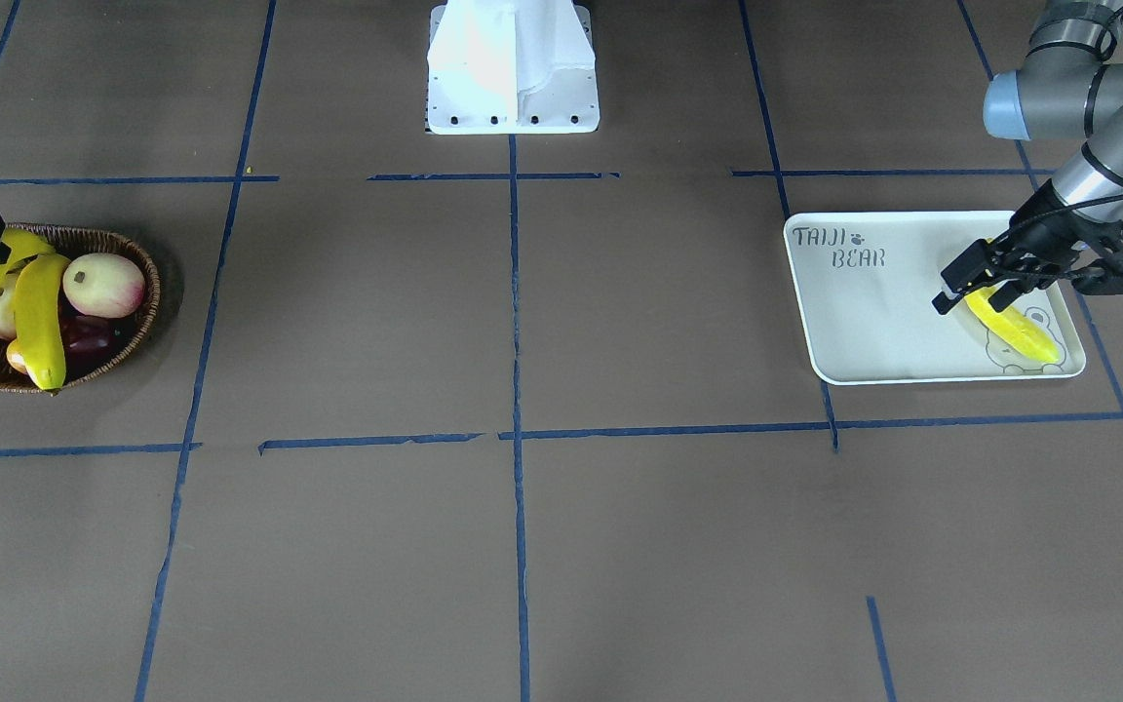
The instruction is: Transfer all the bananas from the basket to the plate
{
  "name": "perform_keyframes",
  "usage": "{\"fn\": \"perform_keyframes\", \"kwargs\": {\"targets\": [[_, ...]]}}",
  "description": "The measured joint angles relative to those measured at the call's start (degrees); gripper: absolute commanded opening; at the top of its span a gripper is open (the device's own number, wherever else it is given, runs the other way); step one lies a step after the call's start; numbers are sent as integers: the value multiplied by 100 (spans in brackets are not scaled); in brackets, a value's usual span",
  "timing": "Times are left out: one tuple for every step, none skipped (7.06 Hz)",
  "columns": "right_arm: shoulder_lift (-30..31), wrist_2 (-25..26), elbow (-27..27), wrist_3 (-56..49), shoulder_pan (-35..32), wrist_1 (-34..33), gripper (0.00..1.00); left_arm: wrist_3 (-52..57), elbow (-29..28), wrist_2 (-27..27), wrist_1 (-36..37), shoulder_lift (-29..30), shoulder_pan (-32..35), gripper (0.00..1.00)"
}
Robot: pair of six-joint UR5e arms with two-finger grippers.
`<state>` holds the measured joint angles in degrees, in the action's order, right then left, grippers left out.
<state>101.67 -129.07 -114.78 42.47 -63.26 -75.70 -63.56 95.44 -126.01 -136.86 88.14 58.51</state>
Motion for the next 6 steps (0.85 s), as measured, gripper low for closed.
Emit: {"fn": "perform_keyframes", "kwargs": {"targets": [[96, -37, -414, -12, -222, -61, 2, -4, 5, -2, 1, 0, 0, 99], [218, -53, -799, -28, -409, -174, 2, -6, 7, -3, 1, -8, 3, 99], [233, -52, -1074, -37, -548, -321, 3, -9, 9, -3, -1, -15, 6, 99], [-13, -50, -1105, -3, -572, -408, 3, -26, 22, -3, -7, -8, -1, 99], [-482, -42, -941, 218, -379, -440, 3, -150, 42, -1, -10, 73, -11, 99], [-1054, 59, -712, 810, 61, -430, 4, -474, 61, 3, -13, 263, -30, 99]]}}
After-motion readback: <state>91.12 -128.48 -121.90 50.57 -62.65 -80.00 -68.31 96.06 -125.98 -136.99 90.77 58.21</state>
